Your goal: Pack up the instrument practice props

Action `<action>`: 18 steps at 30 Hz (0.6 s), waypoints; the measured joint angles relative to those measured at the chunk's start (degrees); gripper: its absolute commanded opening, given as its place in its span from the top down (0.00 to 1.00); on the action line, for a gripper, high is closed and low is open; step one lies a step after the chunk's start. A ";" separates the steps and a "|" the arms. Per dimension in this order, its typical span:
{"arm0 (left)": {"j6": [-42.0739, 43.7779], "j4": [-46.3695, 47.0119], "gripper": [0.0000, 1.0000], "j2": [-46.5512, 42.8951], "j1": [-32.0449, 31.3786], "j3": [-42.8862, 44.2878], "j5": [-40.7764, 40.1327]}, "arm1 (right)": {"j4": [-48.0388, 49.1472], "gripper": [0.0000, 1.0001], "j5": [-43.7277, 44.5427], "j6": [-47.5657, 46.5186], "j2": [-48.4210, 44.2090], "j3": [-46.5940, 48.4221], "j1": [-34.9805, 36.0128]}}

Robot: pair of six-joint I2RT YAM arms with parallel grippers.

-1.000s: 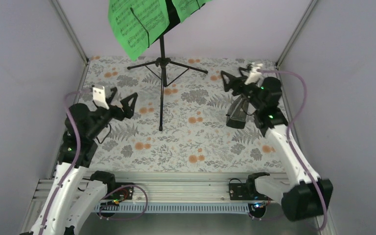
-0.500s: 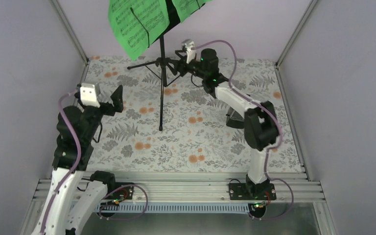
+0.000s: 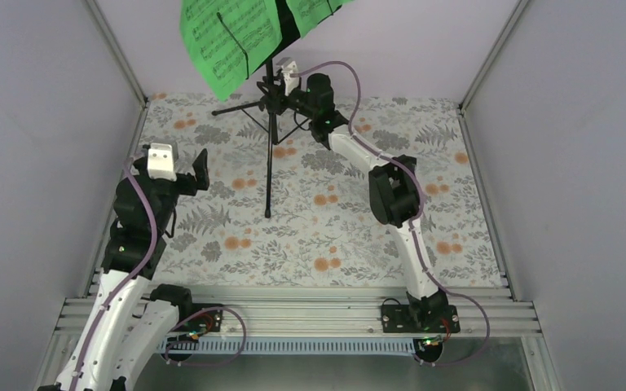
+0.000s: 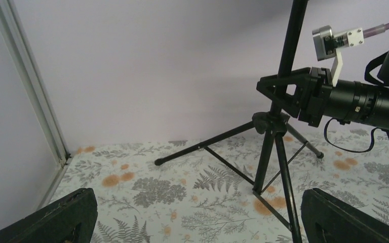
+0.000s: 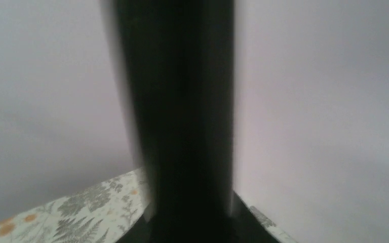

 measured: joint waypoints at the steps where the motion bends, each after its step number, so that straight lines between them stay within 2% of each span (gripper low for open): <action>1: 0.15 0.00 0.00 -0.20 0.00 -0.35 -0.09 | 0.02 0.93 0.09 -0.20 0.00 0.02 0.26; 4: 0.42 0.20 0.00 -0.98 0.00 -1.01 -0.39 | 0.55 0.96 1.44 -2.95 -0.17 -0.33 0.76; 8: 0.63 0.63 0.00 -1.70 0.00 -1.09 -0.63 | 2.12 0.96 6.86 -2.86 -3.91 -6.32 1.84; 15: 0.74 0.76 0.00 -2.23 -0.02 -1.09 -0.85 | 1.25 0.96 25.16 -3.17 -16.92 -23.45 4.48; 18: 0.87 0.76 0.00 -2.49 -0.02 -1.14 -0.94 | -0.52 0.96 32.54 -2.54 -21.16 -28.00 4.90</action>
